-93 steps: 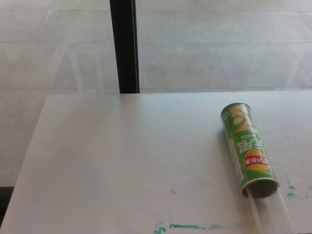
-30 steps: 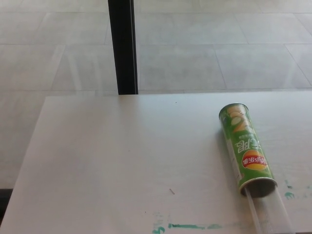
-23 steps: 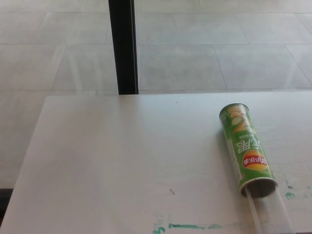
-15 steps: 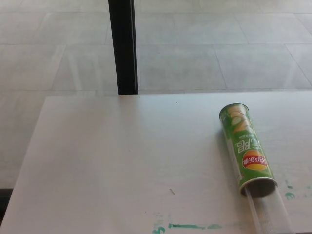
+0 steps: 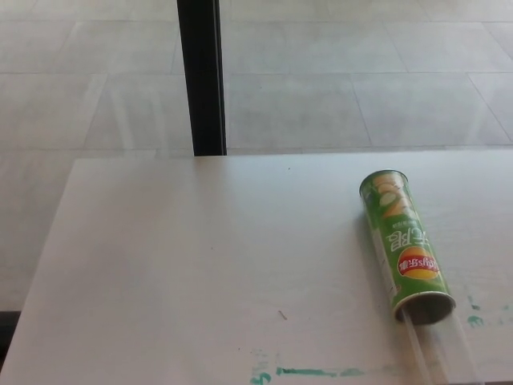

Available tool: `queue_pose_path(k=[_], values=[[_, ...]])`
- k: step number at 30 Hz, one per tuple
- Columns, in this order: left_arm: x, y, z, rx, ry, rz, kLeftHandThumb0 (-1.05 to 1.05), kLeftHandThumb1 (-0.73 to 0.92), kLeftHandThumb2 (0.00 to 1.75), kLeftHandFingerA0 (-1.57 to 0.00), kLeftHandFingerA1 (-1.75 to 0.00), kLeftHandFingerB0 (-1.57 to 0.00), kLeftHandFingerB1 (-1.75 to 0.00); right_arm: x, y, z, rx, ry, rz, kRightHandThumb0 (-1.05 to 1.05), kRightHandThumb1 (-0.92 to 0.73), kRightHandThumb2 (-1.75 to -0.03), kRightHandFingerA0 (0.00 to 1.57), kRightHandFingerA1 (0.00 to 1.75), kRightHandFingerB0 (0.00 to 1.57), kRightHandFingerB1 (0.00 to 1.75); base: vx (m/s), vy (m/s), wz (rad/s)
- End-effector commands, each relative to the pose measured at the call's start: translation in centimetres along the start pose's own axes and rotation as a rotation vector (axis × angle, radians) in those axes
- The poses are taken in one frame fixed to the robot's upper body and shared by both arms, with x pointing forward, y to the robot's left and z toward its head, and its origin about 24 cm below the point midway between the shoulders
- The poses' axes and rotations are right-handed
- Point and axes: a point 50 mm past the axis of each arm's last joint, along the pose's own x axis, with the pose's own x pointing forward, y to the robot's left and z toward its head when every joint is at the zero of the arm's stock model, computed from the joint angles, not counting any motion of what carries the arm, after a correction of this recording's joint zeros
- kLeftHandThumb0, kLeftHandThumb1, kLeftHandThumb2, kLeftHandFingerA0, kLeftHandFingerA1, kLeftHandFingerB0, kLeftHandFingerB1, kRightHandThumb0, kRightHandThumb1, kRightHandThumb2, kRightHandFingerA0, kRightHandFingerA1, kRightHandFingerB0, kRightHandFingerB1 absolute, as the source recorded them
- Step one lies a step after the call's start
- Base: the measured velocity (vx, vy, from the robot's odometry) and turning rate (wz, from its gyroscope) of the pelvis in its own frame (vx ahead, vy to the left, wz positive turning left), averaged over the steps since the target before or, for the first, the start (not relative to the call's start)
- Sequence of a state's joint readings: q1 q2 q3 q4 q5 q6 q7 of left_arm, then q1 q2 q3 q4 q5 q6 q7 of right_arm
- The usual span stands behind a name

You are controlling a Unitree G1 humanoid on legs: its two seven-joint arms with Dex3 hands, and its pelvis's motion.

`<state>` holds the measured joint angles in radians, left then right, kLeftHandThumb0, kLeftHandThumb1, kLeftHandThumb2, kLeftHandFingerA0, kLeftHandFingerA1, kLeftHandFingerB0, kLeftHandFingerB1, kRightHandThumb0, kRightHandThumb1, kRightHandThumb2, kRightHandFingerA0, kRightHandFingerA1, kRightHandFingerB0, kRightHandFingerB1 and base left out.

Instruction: Use the right hand as a fist to push the chips tray inside its container kept in the middle of the desk

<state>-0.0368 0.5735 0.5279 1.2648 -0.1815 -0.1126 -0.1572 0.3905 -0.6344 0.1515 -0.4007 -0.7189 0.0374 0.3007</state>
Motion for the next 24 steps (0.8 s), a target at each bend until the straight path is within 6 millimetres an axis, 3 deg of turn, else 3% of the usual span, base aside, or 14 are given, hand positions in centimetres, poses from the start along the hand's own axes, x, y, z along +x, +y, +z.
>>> queue_pose_path(k=[1, 3, 4, 5, 9, 10, 14, 15, 16, 18, 19, 20, 21, 24], values=[[0.0, 1.2, 1.3, -0.004, -0.024, 0.046, -0.69, 0.92, 0.69, -0.56, -0.78, -0.48, -0.54, 0.9, 0.3, -1.6, -0.201, 0.189, -0.085, -1.05, -0.56, -0.77, 1.24, 1.09, 0.76, 1.06, 0.00, 0.000, 0.00], [0.0, 1.2, 1.3, 0.011, -0.037, 0.039, -0.74, 0.74, 0.90, -0.59, -0.81, -0.42, -0.58, 1.2, 0.0, -1.7, -0.210, 0.193, -0.092, -1.05, -0.55, -0.77, 1.26, 1.12, 0.74, 1.07, 0.00, 0.000, 0.00], [0.0, 1.2, 1.3, 0.009, -0.037, 0.042, -0.71, 0.92, 0.67, -0.58, -0.80, -0.47, -0.53, 1.3, 0.0, -1.7, -0.211, 0.190, -0.103, -1.05, -0.39, -1.10, 1.28, 1.16, 0.66, 0.99, 0.00, 0.000, 0.00], [0.0, 1.3, 1.2, 0.002, -0.031, 0.043, -0.71, 0.91, 0.66, -0.59, -0.80, -0.48, -0.52, 1.4, 0.0, -1.8, -0.226, 0.183, -0.122, -1.05, -0.56, -0.78, 1.32, 1.14, 0.74, 1.06, 0.00, 0.000, 0.00], [-0.1, 1.4, 1.0, -0.018, -0.027, 0.037, -0.72, 0.91, 0.66, -0.57, -0.81, -0.49, -0.53, 1.8, -0.2, -1.9, -0.226, 0.183, -0.161, -1.05, -0.60, -0.85, 1.29, 1.23, 0.66, 1.17, 0.00, 0.000, 0.00], [-0.1, 1.4, 0.9, -0.021, -0.029, 0.041, -0.71, 0.90, 0.67, -0.60, -0.87, -0.52, -0.57, 1.9, -0.4, -1.9, -0.226, 0.179, -0.190, -1.05, -0.45, -1.11, 1.37, 1.30, 0.64, 1.14, 0.00, 0.000, 0.00], [-0.1, 1.3, 1.0, 0.004, -0.028, 0.040, -0.70, 0.92, 0.67, -0.58, -0.79, -0.52, -0.55, 2.5, -1.3, -1.6, -0.234, 0.157, -0.263, -1.05, -0.51, -1.20, 1.39, 1.35, 0.64, 1.17, 0.00, 0.000, 0.00], [0.0, 1.2, 1.1, -0.031, -0.020, 0.041, -0.71, 0.90, 0.67, -0.57, -0.80, -0.50, -0.55, 2.7, -1.4, -1.6, -0.213, 0.147, -0.300, -1.05, -0.50, -1.20, 1.42, 1.40, 0.64, 1.18, 0.00, 0.000, 0.00], [0.1, 1.2, 1.2, -0.046, -0.018, 0.042, -0.71, 0.90, 0.67, -0.56, -0.80, -0.47, -0.53, 2.8, -1.5, -1.5, -0.204, 0.138, -0.319, -1.04, -0.62, -0.90, 1.37, 1.40, 0.50, 1.30, 0.00, 0.000, 0.00], [0.1, 1.2, 1.3, -0.044, -0.024, 0.036, -0.71, 0.91, 0.67, -0.54, -0.81, -0.48, -0.55, 2.8, -1.5, -1.6, -0.204, 0.133, -0.315, -1.05, -0.65, -0.89, 1.35, 1.38, 0.49, 1.36, 0.00, 0.000, 0.00], [0.0, 1.2, 1.3, -0.021, -0.032, 0.032, -0.68, 0.71, 1.09, -0.53, -0.78, -0.34, -0.59, 2.9, -1.6, -1.5, -0.197, 0.132, -0.317, -1.05, -0.49, -1.13, 1.40, 1.37, 0.58, 1.18, 0.00, 0.000, 0.00], [0.0, 1.2, 1.3, 0.002, -0.031, 0.033, -0.68, 0.72, 1.10, -0.55, -0.78, -0.34, -0.59, 3.0, -1.7, -1.4, -0.176, 0.127, -0.317, -1.05, -0.49, -1.12, 1.39, 1.35, 0.57, 1.17, 0.00, 0.000, 0.00], [0.0, 1.2, 1.3, -0.003, -0.032, 0.033, -0.71, 0.92, 0.67, -0.55, -0.77, -0.42, -0.49, 3.0, -1.7, -1.3, -0.174, 0.116, -0.332, -1.05, -0.48, -1.12, 1.42, 1.34, 0.57, 1.17, 0.00, 0.000, 0.00], [0.0, 1.2, 1.1, -0.016, -0.026, 0.026, -0.71, 0.92, 0.67, -0.55, -0.78, -0.46, -0.51, 3.1, -1.9, -0.9, -0.169, 0.102, -0.342, -1.05, -0.51, -1.11, 1.42, 1.34, 0.54, 1.16, 0.00, 0.000, 0.00]])
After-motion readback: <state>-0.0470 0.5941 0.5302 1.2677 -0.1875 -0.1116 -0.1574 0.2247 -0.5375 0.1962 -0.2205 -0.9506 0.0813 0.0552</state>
